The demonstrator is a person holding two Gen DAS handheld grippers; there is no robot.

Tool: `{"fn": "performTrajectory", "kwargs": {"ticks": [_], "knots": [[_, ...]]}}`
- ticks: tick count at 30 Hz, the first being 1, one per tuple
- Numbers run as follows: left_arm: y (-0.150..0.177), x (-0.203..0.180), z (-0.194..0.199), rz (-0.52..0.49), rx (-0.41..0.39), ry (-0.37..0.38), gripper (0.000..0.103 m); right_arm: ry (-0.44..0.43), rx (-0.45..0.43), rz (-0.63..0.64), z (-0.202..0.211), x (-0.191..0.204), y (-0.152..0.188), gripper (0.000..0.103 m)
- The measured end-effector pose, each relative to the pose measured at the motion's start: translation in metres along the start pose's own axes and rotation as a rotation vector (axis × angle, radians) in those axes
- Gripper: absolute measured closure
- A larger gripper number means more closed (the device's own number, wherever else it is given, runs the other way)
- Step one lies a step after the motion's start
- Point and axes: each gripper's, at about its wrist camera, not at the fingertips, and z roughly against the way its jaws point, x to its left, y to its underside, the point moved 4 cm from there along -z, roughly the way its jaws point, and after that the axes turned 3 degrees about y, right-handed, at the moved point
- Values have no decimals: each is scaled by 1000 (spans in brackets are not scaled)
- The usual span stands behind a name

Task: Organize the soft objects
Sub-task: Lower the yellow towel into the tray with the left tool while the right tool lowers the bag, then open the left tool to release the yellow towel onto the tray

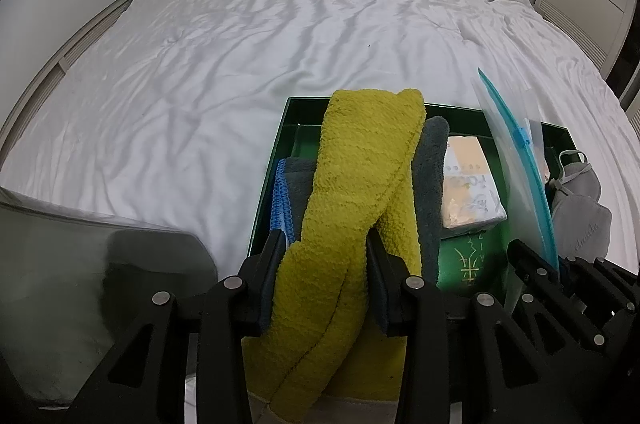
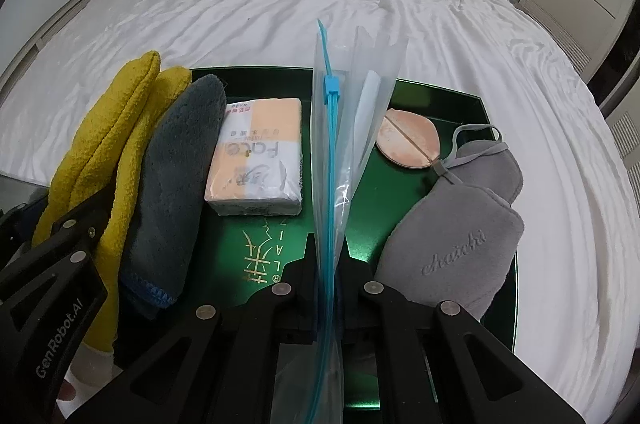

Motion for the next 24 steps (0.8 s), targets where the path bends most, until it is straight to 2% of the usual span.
{"fn": "performTrajectory", "kwargs": {"ticks": [7,11,19,21,23,24], "knots": [[1,1,-1,1,-1,-1,67,4,9,15,-3,6,1,96],[1,3,-1,4,-7,-10,61,0,10,17,-3,7,1,91],[1,7,0,10,-3,-6,57,-28,6,-7,0,2,2,85],[1,7,0,10,-3,-8,54,-27,8,-8,0,2,2,84],[0,8,2,14,-7,-11,43,-26,8,-10,1,2,3,79],[1,9,3,16,-9,-11,42,-26,6,-12,1,1,3,77]]}}
